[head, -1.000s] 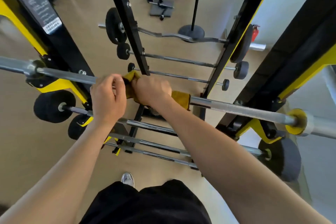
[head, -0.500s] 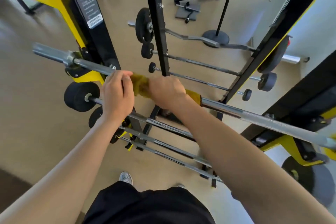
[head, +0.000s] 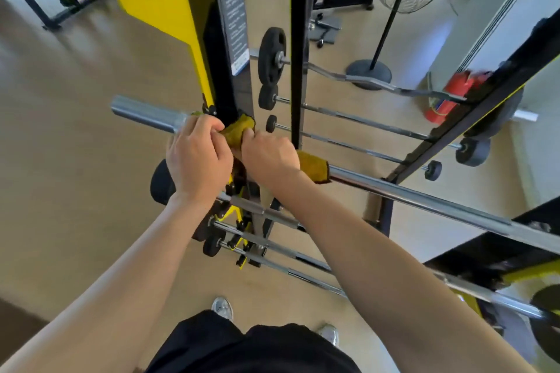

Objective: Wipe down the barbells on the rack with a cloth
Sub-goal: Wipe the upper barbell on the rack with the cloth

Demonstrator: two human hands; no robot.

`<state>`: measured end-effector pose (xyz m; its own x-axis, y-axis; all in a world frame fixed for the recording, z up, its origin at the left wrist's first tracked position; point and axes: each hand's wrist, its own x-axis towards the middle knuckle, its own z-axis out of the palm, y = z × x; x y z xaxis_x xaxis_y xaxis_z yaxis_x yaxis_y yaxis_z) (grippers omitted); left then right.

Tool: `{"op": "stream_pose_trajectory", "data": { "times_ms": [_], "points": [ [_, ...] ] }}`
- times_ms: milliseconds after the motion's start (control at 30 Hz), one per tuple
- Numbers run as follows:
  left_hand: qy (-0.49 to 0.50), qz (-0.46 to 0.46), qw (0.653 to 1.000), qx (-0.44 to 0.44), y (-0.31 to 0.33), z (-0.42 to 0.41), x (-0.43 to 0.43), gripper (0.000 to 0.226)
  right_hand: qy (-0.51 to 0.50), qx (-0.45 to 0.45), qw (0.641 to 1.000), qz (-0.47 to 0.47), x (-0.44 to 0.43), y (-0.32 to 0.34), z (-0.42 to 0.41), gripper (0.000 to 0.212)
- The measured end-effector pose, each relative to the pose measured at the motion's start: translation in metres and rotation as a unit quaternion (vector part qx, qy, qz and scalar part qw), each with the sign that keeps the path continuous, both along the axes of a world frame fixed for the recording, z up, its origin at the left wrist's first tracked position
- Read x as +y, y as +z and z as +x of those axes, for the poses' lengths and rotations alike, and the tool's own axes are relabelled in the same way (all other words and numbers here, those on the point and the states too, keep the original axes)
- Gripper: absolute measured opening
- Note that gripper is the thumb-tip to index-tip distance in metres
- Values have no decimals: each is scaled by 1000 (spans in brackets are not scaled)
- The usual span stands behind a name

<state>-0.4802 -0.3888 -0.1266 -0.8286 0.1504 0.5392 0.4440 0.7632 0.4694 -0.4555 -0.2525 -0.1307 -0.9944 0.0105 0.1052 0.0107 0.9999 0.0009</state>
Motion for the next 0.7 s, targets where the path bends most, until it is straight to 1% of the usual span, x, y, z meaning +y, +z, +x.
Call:
{"op": "stream_pose_trajectory", "data": {
  "times_ms": [100, 133, 200, 267, 300, 367, 467, 500, 533, 567, 633, 667, 700],
  "points": [
    [8, -23, 1000, 12, 2, -30, -37, 23, -14, 3, 1000, -14, -36, -1, -33, 17],
    [4, -36, 999, 12, 0, -39, -47, 24, -44, 1, 998, -34, -45, -1, -40, 24],
    [-11, -61, 998, -2, -6, -55, -63, 29, -129, 19, 989, -70, -58, -6, -48, 48],
    [-21, -92, 995, -25, -13, -64, -73, 33, -191, 57, 978, -68, -69, -12, -49, 58],
    [-22, -112, 993, -32, -16, -66, -75, 34, -198, 73, 975, -68, -71, -13, -46, 58],
    [-25, -147, 988, -37, -19, -68, -79, 35, -171, 96, 979, -62, -69, -14, -39, 52],
    [-35, -175, 983, -42, -18, -72, -87, 40, -88, 80, 992, -31, -43, -18, -20, 30],
    [-38, -179, 982, -43, -17, -73, -89, 41, -93, 76, 992, -29, -33, -19, -8, 30],
    [-42, -181, 982, -43, -17, -75, -91, 41, -124, 89, 988, -35, -23, -19, 6, 33],
    [-47, -181, 982, -42, -16, -76, -92, 42, -176, 116, 976, -47, -16, -19, 19, 38],
    [-57, -172, 983, -40, -17, -79, -92, 41, -284, 187, 939, -60, -12, -17, 34, 50],
    [-60, -163, 984, -40, -18, -80, -91, 39, -329, 207, 919, -59, -16, -16, 32, 53],
    [-63, -152, 986, -41, -18, -81, -91, 36, -369, 209, 904, -64, -24, -13, 27, 54]
  ]
}}
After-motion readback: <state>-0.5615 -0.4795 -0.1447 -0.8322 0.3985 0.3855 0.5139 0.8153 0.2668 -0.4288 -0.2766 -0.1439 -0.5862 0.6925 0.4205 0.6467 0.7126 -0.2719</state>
